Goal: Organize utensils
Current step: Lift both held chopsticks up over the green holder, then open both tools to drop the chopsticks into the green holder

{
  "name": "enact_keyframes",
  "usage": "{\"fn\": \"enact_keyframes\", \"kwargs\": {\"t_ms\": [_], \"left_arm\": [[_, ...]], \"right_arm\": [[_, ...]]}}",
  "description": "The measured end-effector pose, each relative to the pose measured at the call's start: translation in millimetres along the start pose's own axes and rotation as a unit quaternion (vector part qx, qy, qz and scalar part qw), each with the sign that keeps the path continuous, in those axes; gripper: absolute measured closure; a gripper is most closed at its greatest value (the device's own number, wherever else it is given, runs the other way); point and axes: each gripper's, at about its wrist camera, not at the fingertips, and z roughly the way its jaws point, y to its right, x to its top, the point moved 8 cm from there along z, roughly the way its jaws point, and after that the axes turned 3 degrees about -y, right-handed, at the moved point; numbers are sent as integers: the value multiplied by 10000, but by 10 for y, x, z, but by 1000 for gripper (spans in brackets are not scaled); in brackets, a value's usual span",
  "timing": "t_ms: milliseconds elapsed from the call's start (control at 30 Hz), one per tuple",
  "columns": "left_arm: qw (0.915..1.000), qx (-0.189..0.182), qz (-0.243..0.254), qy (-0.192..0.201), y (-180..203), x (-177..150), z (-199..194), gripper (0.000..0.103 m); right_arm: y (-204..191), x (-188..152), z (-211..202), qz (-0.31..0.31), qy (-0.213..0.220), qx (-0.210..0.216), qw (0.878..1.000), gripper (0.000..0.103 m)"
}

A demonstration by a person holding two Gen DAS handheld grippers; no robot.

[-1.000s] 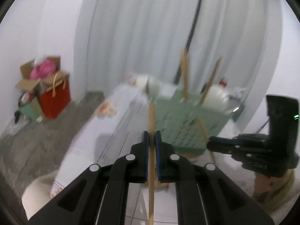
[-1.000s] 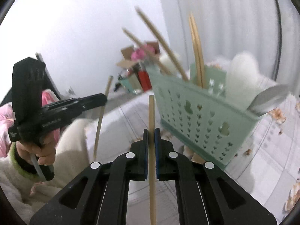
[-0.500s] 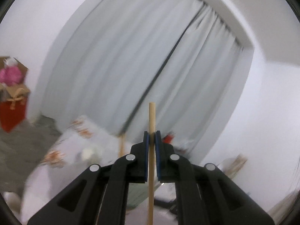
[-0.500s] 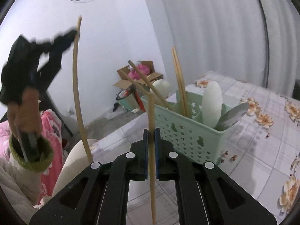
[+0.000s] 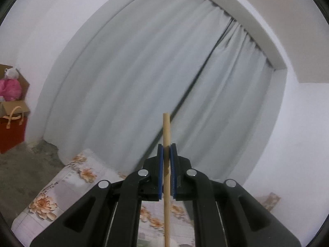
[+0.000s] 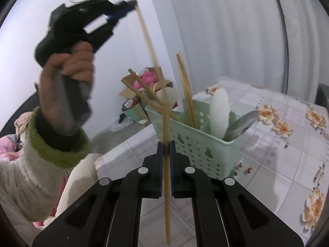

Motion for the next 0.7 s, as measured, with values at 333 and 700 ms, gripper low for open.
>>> {"fn": "enact_keyframes", "kwargs": {"t_ms": [333, 700], "left_arm": [[9977, 486, -193, -423, -392, -486, 105, 96], [9958, 857, -151, -274, -587, -639, -435, 67]], "right_arm": [[23, 103, -156, 61, 203, -29, 9998, 99], [33, 677, -512, 132, 1002, 303, 9944, 99]]}}
